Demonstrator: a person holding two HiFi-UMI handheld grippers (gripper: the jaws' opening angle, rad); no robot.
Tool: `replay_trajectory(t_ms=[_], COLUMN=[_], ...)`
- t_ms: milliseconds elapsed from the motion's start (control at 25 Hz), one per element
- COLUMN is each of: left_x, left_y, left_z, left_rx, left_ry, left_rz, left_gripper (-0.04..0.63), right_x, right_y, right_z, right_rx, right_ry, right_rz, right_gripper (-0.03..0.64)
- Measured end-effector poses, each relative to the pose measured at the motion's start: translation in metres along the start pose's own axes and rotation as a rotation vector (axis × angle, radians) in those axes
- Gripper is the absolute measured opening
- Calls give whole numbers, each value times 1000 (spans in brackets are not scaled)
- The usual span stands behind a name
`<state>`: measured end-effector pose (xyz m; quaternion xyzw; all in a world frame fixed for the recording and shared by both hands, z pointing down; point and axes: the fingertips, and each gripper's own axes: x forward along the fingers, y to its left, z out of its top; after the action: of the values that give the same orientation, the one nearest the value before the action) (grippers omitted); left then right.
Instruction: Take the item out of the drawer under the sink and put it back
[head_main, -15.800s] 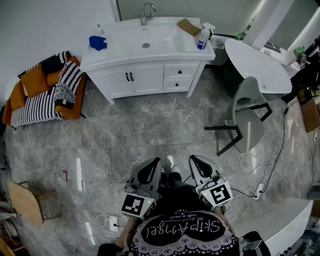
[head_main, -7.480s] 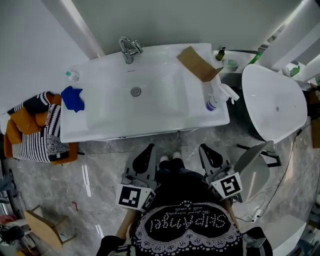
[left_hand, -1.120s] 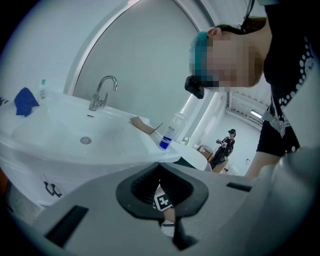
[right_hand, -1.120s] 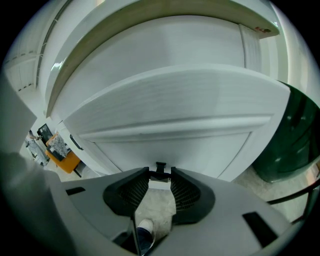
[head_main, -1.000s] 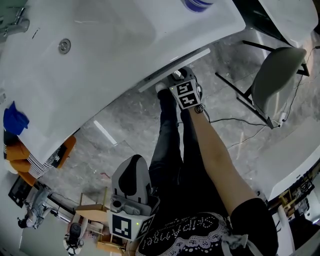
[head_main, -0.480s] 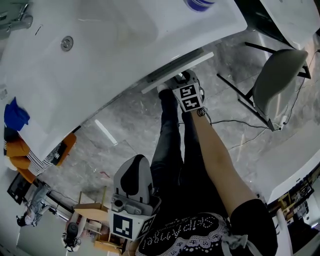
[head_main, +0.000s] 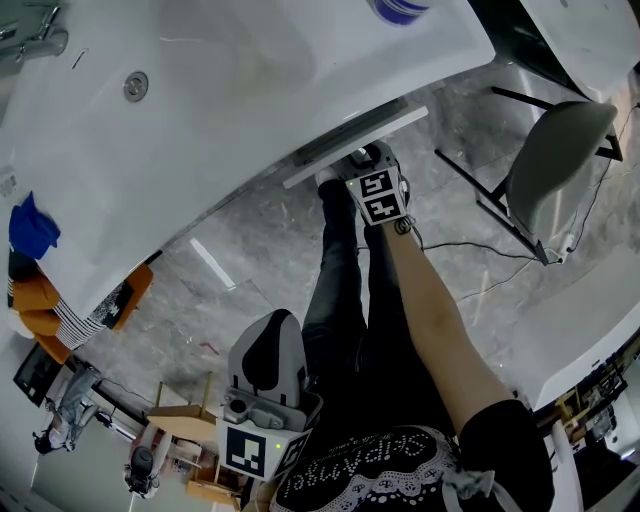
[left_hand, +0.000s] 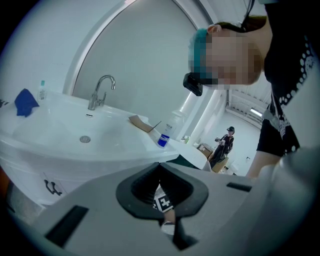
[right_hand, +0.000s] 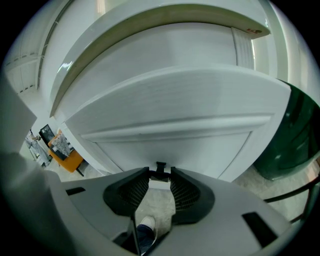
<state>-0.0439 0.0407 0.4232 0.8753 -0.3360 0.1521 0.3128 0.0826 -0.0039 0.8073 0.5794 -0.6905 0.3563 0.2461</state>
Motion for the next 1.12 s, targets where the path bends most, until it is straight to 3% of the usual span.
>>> replay_trajectory(t_ms=[1120], left_x=[5], left_y=[-8], left_z=[1], left_rx=[15], left_ry=[0], left_rz=[-17], left_gripper=[5], right_x=[-31], right_y=[5], right_z=[-38], right_rx=[4], right_ry=[-1], right_rz=[1], right_gripper=[141])
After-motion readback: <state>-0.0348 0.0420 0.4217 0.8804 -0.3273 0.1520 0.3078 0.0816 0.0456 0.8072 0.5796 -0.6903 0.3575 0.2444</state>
